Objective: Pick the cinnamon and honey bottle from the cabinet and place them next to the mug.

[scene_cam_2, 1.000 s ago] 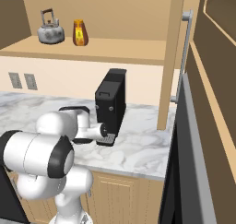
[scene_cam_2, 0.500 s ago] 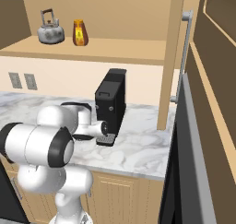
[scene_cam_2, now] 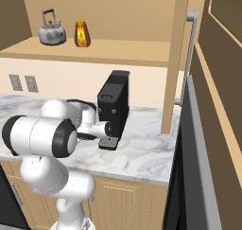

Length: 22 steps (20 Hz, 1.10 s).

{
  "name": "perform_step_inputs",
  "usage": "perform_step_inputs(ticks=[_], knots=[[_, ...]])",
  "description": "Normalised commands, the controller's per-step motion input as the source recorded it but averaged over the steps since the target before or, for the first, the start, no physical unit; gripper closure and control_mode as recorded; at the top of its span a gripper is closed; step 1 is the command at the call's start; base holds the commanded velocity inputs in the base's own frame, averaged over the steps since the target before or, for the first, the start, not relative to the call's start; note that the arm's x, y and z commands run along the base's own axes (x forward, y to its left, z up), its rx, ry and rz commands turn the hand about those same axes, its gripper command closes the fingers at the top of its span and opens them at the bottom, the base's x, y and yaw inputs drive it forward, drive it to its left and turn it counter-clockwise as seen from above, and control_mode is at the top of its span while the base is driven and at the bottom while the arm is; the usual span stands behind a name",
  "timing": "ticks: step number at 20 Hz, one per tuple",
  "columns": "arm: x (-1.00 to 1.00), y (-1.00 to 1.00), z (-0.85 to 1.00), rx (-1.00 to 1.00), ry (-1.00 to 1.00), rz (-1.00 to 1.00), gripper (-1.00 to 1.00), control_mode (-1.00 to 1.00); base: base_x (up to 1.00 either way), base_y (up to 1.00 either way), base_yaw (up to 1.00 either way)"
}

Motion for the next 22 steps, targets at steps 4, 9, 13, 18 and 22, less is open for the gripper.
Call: perform_step_inputs(ticks=[4,9,13,18,22], knots=[[0.04,0.00,-0.01,0.00,-0.01,0.00,1.00,-1.00,0.00,0.00,0.00],[0.00,0.00,-0.06,0.00,0.00,0.00,1.00,-1.00,0.00,0.00,0.00],[0.00,0.00,0.00,0.00,0.00,0.00,-1.00,-1.00,0.00,0.00,0.00],[0.00,0.00,0.00,0.00,0.00,0.00,-1.00,-1.00,0.00,0.00,0.00],[0.00,0.00,0.00,0.00,0.00,0.00,-1.00,-1.00,0.00,0.00,0.00]])
